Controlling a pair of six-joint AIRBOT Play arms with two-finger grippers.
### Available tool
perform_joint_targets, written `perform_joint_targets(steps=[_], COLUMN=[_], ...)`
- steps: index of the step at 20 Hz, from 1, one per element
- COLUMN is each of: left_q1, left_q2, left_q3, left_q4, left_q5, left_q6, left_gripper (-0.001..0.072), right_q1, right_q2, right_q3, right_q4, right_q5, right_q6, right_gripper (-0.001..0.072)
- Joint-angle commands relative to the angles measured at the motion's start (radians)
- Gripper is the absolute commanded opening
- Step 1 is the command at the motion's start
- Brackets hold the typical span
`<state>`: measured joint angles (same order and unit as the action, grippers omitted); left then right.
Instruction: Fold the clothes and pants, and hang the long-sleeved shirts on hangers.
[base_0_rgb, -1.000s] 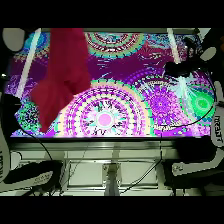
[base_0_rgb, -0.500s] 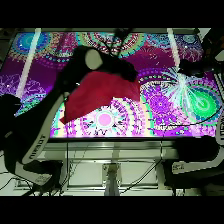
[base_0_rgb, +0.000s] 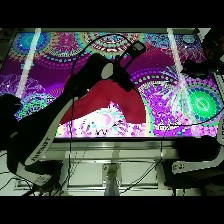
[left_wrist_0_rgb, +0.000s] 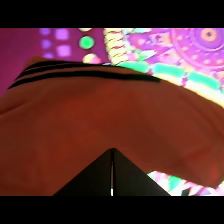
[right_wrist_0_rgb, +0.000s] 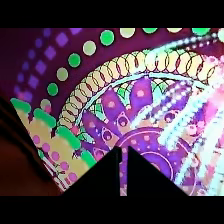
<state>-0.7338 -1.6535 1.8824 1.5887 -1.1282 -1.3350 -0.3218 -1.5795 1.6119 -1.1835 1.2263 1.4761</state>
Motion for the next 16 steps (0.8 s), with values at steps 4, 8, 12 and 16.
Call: perform_joint_targets(steps=[4, 8, 12, 16], left_q1=[0.2, 0.404, 0.622, 0.912], left_q2=[0.032, 0.092, 0.226, 0.335], left_q3=[-0.049, -0.254, -0.571, -0.872], left_q4=[0.126, -0.06, -0.145, -0.478], left_q5=[-0.246, -0.245, -0.199, -0.174], left_q6=[-0.04, -0.048, -0.021, 0.203], left_gripper=[0.0015, 0.0015, 0.0013, 0.0014], right_q1=[0.02, 0.009, 0.008, 0.005], right_q2=[-0.016, -0.051, -0.084, -0.095], right_q3=[-0.007, -0.134, -0.311, -0.391], right_q4=[0.16, 0.403, 0.481, 0.485], right_q5=[0.216, 0.351, 0.465, 0.38], right_q6=[-0.199, -0.331, -0.439, -0.449], right_gripper=[0.0005, 0.0006, 0.0006, 0.0009])
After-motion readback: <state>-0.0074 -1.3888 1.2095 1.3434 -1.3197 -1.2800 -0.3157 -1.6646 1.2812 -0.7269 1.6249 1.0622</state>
